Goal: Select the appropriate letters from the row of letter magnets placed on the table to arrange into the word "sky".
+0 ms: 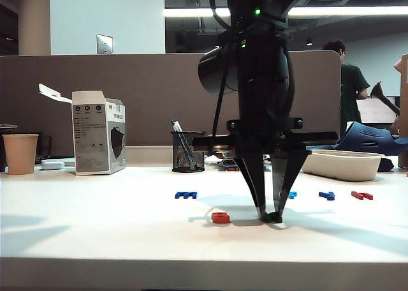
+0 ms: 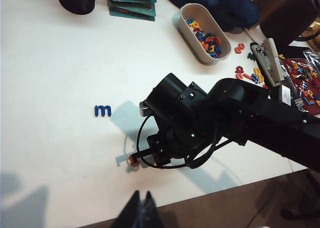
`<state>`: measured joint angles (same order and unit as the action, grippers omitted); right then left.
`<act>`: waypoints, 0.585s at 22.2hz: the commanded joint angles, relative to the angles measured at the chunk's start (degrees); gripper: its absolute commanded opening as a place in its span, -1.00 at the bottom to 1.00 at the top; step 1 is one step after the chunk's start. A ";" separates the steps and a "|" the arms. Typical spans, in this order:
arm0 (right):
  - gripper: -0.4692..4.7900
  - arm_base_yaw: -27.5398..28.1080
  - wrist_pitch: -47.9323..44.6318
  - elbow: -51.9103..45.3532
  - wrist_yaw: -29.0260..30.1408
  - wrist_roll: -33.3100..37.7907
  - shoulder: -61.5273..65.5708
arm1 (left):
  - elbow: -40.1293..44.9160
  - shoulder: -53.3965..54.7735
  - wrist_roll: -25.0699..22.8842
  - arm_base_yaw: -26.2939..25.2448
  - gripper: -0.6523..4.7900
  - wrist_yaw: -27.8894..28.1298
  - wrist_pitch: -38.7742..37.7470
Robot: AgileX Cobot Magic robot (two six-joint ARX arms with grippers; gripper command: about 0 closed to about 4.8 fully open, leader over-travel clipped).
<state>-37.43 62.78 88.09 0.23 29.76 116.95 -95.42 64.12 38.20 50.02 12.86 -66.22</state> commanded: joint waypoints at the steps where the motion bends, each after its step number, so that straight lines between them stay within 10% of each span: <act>1: -0.62 -0.37 -2.38 -0.35 1.22 0.26 0.66 | -0.09 -0.13 -0.22 -0.09 -0.78 0.17 0.55; 13: -0.28 -0.39 -0.77 -0.35 2.49 0.24 0.66 | -0.09 -0.13 -0.22 -0.09 -0.78 0.17 0.55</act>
<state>-37.74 62.43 88.14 2.39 29.95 117.08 -95.42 64.12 38.20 50.02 12.86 -66.22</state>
